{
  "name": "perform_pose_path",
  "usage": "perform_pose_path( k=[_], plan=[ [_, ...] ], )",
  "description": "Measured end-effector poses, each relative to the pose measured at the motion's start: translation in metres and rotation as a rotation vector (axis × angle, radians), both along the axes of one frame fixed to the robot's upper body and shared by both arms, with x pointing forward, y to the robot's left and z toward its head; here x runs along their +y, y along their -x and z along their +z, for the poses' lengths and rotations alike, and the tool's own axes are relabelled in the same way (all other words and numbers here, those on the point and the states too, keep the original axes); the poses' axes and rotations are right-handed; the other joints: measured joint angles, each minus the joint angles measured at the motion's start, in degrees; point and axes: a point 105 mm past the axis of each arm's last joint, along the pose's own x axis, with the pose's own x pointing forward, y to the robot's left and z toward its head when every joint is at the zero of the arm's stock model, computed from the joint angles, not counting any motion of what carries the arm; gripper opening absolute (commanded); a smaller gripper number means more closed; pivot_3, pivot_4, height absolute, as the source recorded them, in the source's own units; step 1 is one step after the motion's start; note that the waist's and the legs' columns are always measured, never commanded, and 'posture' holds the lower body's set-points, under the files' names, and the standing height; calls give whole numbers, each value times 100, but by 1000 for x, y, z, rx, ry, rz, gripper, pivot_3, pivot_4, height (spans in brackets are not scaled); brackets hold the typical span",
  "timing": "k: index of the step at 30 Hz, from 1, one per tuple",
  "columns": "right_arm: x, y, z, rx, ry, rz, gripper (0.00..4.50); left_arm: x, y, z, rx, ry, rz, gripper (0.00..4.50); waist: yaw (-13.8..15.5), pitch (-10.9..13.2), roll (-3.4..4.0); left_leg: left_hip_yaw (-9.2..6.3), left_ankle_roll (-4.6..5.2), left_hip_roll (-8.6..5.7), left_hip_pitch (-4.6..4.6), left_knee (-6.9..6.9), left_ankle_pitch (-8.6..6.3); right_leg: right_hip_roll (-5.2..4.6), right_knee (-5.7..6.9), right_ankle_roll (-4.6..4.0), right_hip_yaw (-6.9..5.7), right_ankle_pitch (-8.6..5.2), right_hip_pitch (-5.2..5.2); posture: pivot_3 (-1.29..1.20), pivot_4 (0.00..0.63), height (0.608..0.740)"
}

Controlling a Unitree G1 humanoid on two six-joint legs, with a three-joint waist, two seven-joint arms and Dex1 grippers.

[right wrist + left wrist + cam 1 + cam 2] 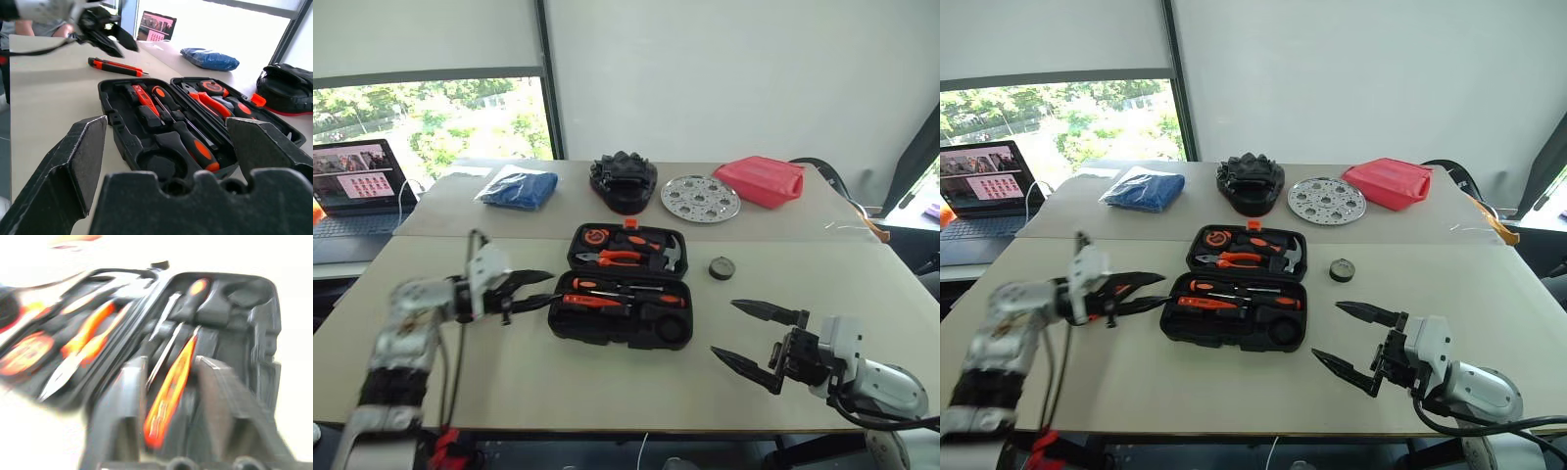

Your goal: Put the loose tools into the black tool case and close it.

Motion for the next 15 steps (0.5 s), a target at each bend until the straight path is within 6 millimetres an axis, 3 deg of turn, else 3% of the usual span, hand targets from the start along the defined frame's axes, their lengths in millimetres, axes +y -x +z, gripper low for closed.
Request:
perform_pose_path(
  k=[3,11,15],
  plan=[
    [4,-2,4,-22,-9,22,4500,32,29,-10,-14,97,164,4457,38,0,-3,1,-1,6,9,4,0,-10,-2,1,-1,0,11,0,150,740],
    [8,0,4,-14,-39,64,4500,122,110,-53,31,184,737,4457,111,-1,-9,16,-2,6,19,2,0,-10,-4,0,-5,-1,20,0,150,740],
    [10,0,3,-13,-49,66,4500,139,121,-52,21,201,845,4457,191,-2,-12,21,-6,-1,22,4,3,-10,-5,0,-9,-4,23,0,150,740]
  ],
)
